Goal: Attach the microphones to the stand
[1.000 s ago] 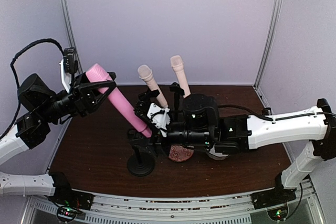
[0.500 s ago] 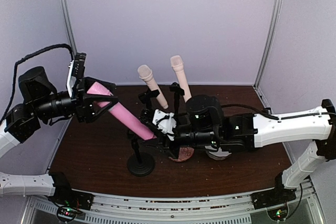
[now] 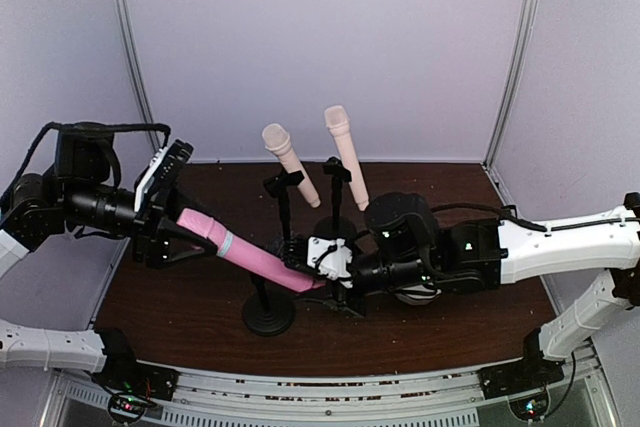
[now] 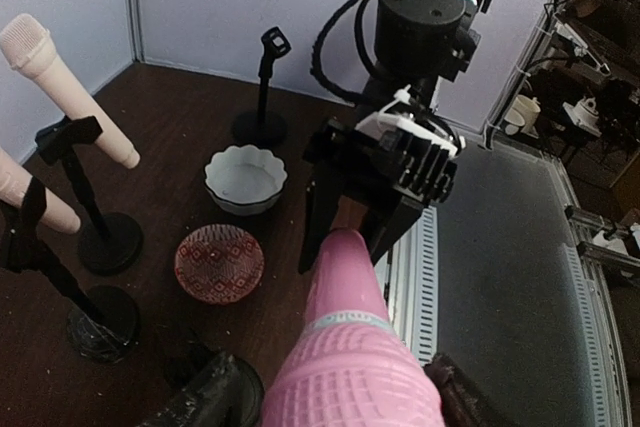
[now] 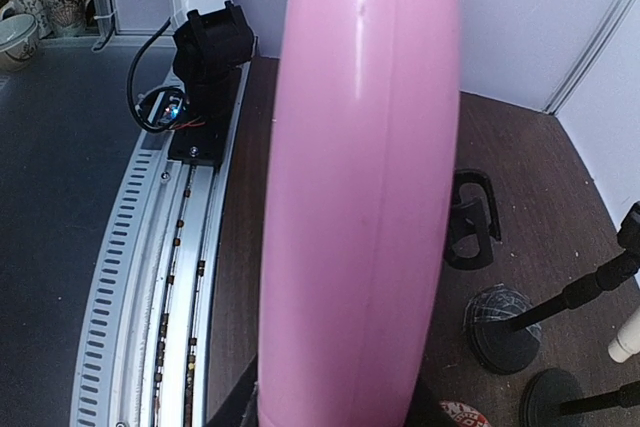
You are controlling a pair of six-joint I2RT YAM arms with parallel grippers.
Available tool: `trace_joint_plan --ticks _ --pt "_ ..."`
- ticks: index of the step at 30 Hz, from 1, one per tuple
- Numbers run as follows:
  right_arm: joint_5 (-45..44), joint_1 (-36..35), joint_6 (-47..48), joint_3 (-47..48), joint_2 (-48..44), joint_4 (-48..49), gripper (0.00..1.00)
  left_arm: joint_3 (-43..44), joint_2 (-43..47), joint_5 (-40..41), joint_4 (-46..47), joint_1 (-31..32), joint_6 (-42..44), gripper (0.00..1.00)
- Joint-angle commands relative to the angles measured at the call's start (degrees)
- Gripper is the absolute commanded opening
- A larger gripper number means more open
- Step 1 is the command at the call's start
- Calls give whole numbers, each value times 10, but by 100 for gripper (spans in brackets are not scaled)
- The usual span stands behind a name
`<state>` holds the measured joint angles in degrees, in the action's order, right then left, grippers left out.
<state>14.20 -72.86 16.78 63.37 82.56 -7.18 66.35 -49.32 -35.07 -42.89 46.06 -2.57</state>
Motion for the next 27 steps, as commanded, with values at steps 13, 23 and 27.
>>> trace_joint_plan --ticks 13,23,27 --pt "30 3 16 17 4 -17 5 2 8 -56 36 -3 -2 69" --pt "31 3 16 21 5 -17 5 -1 -10 -53 21 -3 6 67" --pt "31 3 16 23 6 -16 5 1 -12 -46 9 -3 18 68"
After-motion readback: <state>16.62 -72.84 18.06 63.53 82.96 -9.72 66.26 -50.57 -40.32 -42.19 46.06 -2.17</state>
